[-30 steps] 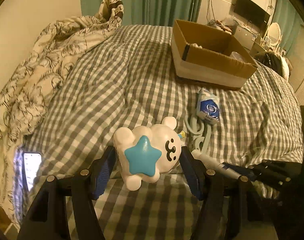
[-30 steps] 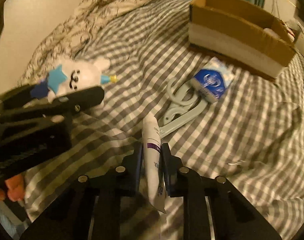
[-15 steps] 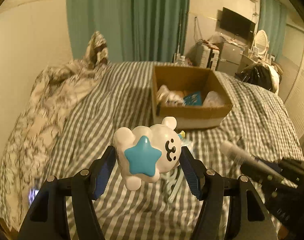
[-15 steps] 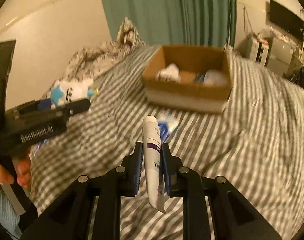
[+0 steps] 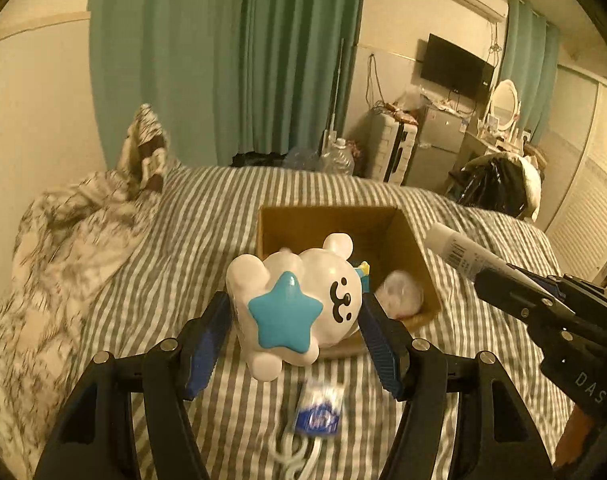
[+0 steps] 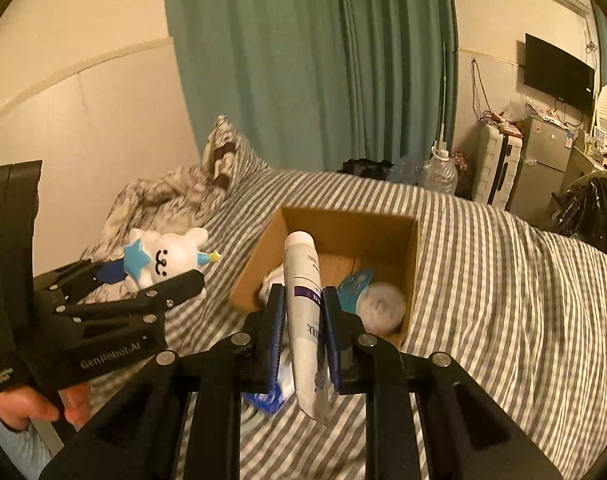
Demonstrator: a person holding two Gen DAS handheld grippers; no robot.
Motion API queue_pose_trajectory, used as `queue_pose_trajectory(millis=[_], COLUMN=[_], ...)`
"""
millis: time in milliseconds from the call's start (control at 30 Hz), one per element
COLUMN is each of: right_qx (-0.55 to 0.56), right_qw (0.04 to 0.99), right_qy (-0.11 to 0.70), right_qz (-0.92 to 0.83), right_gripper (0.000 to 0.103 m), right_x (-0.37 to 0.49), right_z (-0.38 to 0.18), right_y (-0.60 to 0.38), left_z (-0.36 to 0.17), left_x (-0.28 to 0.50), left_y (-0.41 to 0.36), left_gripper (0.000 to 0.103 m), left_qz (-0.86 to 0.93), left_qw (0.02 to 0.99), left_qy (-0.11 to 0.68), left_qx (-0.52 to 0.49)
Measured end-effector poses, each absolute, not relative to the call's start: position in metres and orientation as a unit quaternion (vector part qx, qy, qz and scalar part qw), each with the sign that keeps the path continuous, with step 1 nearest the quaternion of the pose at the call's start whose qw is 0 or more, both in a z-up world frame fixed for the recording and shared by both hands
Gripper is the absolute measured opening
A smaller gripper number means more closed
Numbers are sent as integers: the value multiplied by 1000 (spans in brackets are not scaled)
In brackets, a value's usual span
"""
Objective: Organize objects
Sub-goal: 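Place the toy and white tube into the box with both tools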
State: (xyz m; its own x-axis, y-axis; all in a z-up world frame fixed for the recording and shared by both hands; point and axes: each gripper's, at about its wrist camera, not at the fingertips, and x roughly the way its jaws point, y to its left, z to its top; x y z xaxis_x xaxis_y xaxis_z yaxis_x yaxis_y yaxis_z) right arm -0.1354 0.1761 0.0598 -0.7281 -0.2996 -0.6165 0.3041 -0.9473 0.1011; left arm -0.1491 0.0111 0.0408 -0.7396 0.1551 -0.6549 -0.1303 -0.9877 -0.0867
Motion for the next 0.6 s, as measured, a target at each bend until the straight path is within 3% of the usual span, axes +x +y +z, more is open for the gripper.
queue_pose_trajectory(millis=[600], right_qx=[374], right_qw=[129], right_qy=[-22], right_qz=[-918], right_gripper=[18], right_x=[-259], right_z=[9], right_y=[196], left_z=[-8], left_x=[-260], left_y=[47], left_gripper=[67], left_qz=[925], left_qw=[89], left_qy=[6], left_qx=[-369])
